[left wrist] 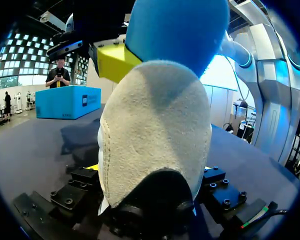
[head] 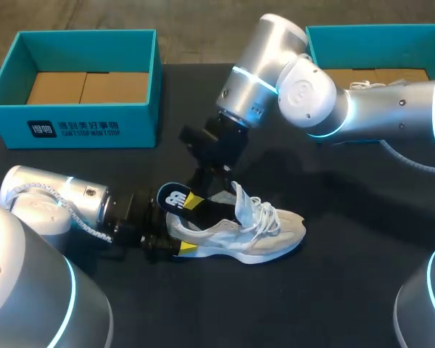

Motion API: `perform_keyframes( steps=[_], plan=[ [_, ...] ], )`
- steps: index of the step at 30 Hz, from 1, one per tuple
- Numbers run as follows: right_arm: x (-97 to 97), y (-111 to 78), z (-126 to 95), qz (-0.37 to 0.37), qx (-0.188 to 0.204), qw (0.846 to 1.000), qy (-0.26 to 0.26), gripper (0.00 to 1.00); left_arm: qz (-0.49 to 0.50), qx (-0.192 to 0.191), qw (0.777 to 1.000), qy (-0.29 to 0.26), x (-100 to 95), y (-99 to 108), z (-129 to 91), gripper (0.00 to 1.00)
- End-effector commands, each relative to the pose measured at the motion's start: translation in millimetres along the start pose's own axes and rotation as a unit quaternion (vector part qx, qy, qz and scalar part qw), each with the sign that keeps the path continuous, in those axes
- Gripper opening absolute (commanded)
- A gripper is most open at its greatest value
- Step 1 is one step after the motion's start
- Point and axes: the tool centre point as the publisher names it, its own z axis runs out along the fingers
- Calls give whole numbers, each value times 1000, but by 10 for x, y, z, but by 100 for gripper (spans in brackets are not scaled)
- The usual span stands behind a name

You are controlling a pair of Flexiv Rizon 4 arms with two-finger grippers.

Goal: Take the shoe out of the shoebox, open the shoe tongue, remove and reinsert the insole, then place the shoe into the shoebox

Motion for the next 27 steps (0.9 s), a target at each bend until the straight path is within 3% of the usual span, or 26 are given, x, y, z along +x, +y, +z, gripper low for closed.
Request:
perform_keyframes(
  steps=[1, 16, 27],
  plan=[
    [93, 42, -86, -6, -3, 1000, -20, 0, 0, 0, 1000, -1, -14, 55, -4, 0],
    [122, 299, -332, -29, -22, 997, -71, 0, 0, 0, 1000, -1, -14, 55, -4, 0],
    [122, 299, -332, -29, -22, 997, -71, 0, 0, 0, 1000, -1, -14, 55, -4, 0]
  ],
)
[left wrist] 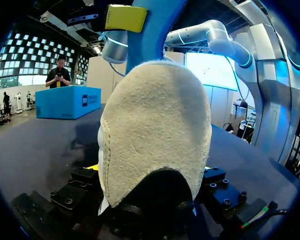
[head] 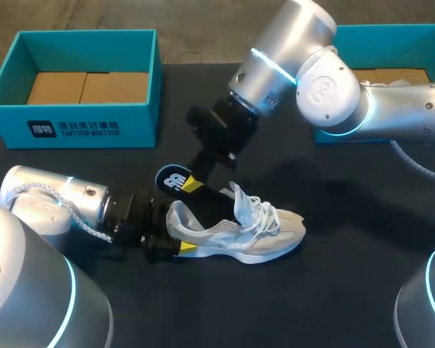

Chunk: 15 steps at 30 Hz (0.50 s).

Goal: Take the shoe out of the shoebox, open the shoe tongue, remove and reinsert the insole, then place the shoe into the shoebox

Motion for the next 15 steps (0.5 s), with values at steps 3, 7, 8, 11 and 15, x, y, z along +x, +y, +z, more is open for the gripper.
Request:
perform_keyframes(
  steps=[3, 7, 8, 11, 15],
  plan=[
    [13, 0, -3, 0, 1, 1000, -2, 0, 0, 0, 1000, -1, -13, 55, -4, 0],
    [17, 133, -44, -41, -32, 999, -4, 0, 0, 0, 1000, -1, -13, 55, -4, 0],
    [23, 187, -72, -50, -35, 998, -5, 0, 0, 0, 1000, -1, -13, 55, -4, 0],
    [60, 355, -178, -80, -58, 995, 0, 0, 0, 0, 1000, -1, -13, 55, -4, 0],
    [118, 509, -307, -120, -113, 986, 9, 0, 0, 0, 1000, -1, -13, 55, -4, 0]
  ],
)
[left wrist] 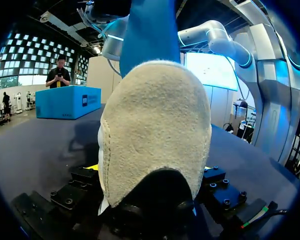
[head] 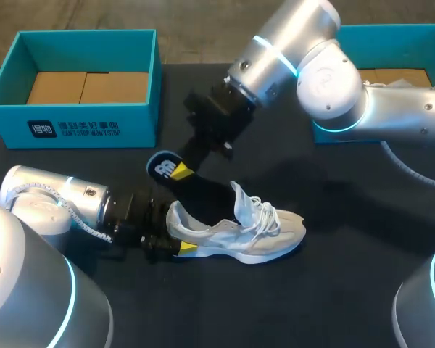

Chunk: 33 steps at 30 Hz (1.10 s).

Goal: Take the shoe out of the shoebox, open the shoe tongue, remove and reinsert the insole, then place the shoe into the shoebox

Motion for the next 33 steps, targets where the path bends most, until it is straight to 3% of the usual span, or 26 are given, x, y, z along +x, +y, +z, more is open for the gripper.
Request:
perform_keyframes(
  steps=[1, 3, 10, 19, 33],
  plan=[
    [90, 77, -151, -40, -55, 998, 0, 0, 0, 0, 1000, -1, -13, 55, -4, 0],
    [93, 148, -190, -35, -50, 998, -6, 0, 0, 0, 1000, -1, -13, 55, -4, 0],
    [119, 335, -390, -33, -92, 995, -26, 0, 0, 0, 1000, -1, -13, 55, -4, 0],
    [239, 585, -789, 7, -132, 988, -83, 0, 0, 0, 1000, -1, -13, 55, -4, 0],
    [239, 585, -789, 7, -132, 988, -83, 0, 0, 0, 1000, -1, -13, 55, -4, 0]
  ],
)
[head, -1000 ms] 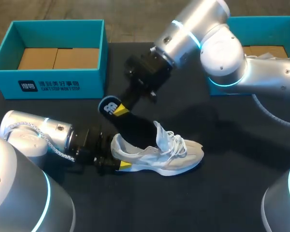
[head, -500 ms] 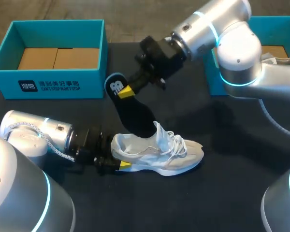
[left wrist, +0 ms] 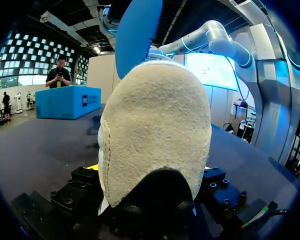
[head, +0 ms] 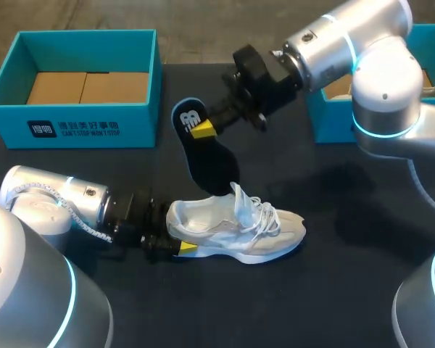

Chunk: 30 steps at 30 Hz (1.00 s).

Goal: Take the shoe out of the shoebox, open the shoe tongue, remove and reinsert the insole, then place the shoe into the shoebox

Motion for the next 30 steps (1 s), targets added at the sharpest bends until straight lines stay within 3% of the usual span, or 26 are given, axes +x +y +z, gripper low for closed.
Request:
perform_keyframes(
  steps=[1, 8, 12, 20, 26, 30],
  plan=[
    [-14, 31, 52, 0, -4, 1000, -6, 0, 0, 0, 1000, -1, -13, 54, -4, 0],
    [-35, 640, 17, -17, 8, 999, -32, 0, 0, 0, 1000, -1, -13, 54, -4, 0],
    [29, 890, -35, -8, 16, 999, -49, 0, 0, 0, 1000, -1, -13, 54, -4, 0],
    [284, 1069, -238, 26, -16, 997, -71, 0, 0, 0, 1000, -1, -13, 54, -4, 0],
    [522, 1088, -460, 42, -87, 989, -112, 0, 0, 0, 1000, -1, -13, 54, -4, 0],
    [568, 1102, -503, 52, -82, 988, -123, 0, 0, 0, 1000, -1, -13, 54, -4, 0]
  ],
)
